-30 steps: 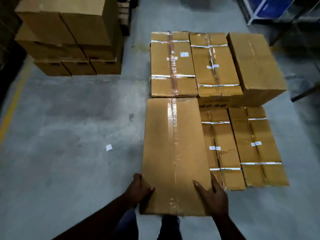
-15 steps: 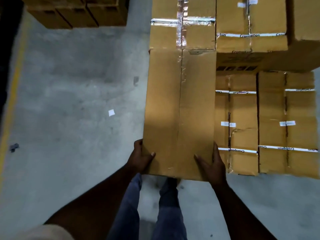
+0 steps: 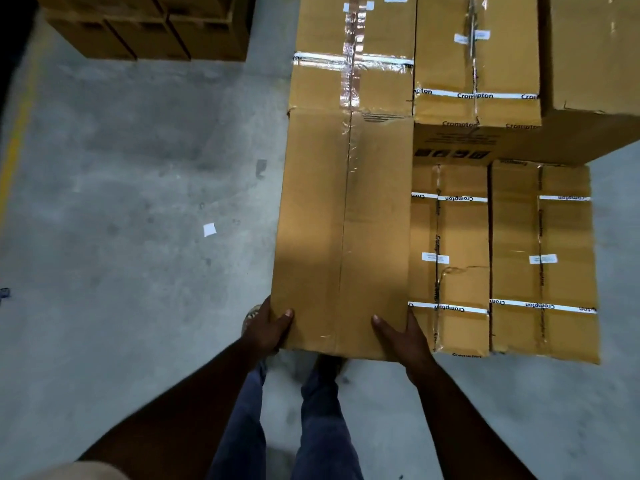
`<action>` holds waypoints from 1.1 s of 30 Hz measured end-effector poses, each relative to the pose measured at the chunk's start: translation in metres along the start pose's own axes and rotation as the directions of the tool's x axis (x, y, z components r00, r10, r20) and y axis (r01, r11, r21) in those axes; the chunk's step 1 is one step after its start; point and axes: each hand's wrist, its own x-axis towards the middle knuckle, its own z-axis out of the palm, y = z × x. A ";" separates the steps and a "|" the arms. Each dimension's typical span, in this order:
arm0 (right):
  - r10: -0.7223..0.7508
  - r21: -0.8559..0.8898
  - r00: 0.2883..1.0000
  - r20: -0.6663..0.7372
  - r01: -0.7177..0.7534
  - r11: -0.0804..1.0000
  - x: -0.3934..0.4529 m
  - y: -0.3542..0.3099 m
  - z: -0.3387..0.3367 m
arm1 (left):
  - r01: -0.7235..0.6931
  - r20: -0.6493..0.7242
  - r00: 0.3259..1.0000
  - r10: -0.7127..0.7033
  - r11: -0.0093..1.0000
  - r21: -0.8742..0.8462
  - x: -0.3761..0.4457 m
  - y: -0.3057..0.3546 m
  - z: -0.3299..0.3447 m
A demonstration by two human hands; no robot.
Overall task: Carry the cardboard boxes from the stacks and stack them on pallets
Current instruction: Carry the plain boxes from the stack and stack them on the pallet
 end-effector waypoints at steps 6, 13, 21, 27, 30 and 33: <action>-0.074 -0.179 0.987 -0.145 0.047 0.983 -0.021 -0.003 0.013 | 0.042 -0.069 0.997 -0.018 0.929 0.368 -0.013 0.023 -0.002; -0.088 -0.259 0.953 -0.288 0.011 0.966 -0.096 -0.024 0.011 | -0.027 -0.017 0.999 0.039 0.903 0.429 -0.075 0.074 -0.056; -0.470 -0.278 0.865 -0.176 0.414 0.867 -0.171 -0.094 0.073 | -0.228 -0.105 0.970 0.219 0.970 -0.088 -0.139 0.078 -0.124; -0.548 -0.264 0.815 -0.189 0.496 0.827 -0.177 -0.136 0.170 | -0.316 -0.159 0.945 0.286 0.925 -0.212 -0.147 0.069 -0.215; -0.577 -0.262 0.812 -0.081 0.542 0.799 -0.192 -0.178 0.265 | -0.357 -0.208 0.927 0.313 0.907 -0.225 -0.145 0.059 -0.291; -0.620 -0.187 0.783 0.054 0.618 0.764 -0.213 -0.221 0.361 | -0.380 -0.259 0.913 0.315 0.889 -0.255 -0.147 0.055 -0.371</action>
